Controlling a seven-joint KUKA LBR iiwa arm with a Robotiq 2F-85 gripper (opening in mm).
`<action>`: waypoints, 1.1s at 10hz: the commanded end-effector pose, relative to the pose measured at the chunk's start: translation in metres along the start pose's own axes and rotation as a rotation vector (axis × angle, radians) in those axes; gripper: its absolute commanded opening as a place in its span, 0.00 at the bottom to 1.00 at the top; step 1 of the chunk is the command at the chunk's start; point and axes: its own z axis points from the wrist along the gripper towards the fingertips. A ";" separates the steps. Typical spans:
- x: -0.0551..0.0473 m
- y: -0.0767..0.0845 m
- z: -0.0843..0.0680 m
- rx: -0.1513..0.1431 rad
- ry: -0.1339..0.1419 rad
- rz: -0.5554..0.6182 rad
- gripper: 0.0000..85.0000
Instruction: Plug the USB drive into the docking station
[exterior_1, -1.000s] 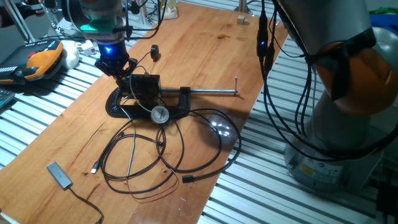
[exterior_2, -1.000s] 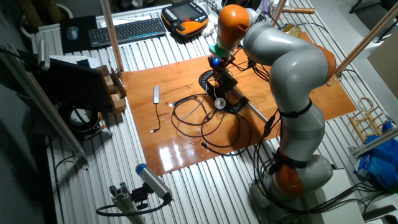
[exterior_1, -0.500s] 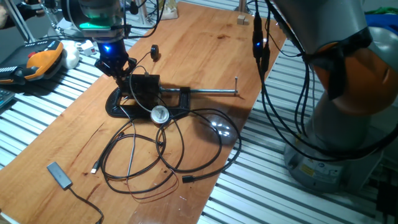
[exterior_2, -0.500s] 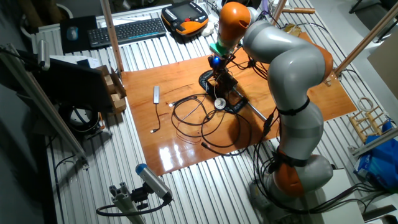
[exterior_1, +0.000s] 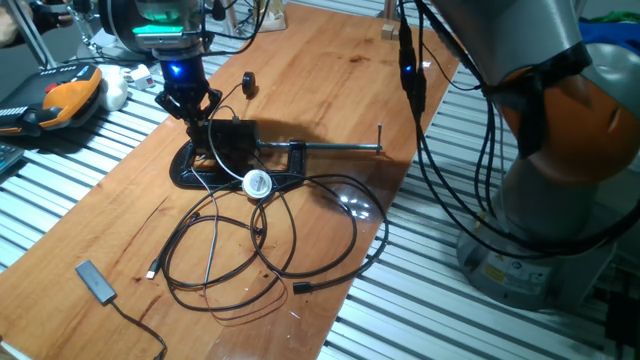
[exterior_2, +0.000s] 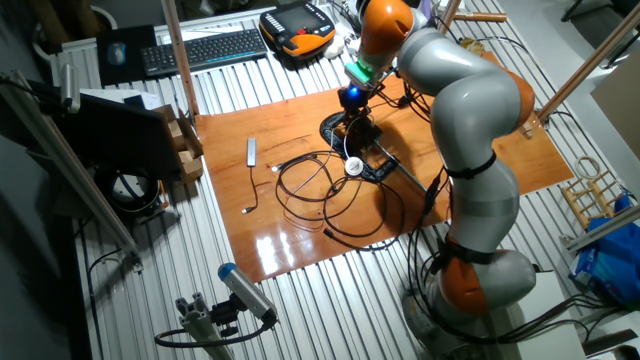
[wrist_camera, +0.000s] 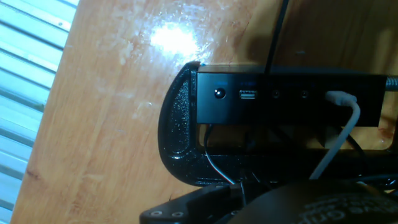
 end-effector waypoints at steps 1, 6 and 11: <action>-0.001 0.000 0.001 0.003 0.009 -0.004 0.00; -0.005 -0.001 0.010 0.014 0.060 -0.024 0.00; -0.012 0.000 0.010 0.017 0.129 -0.021 0.00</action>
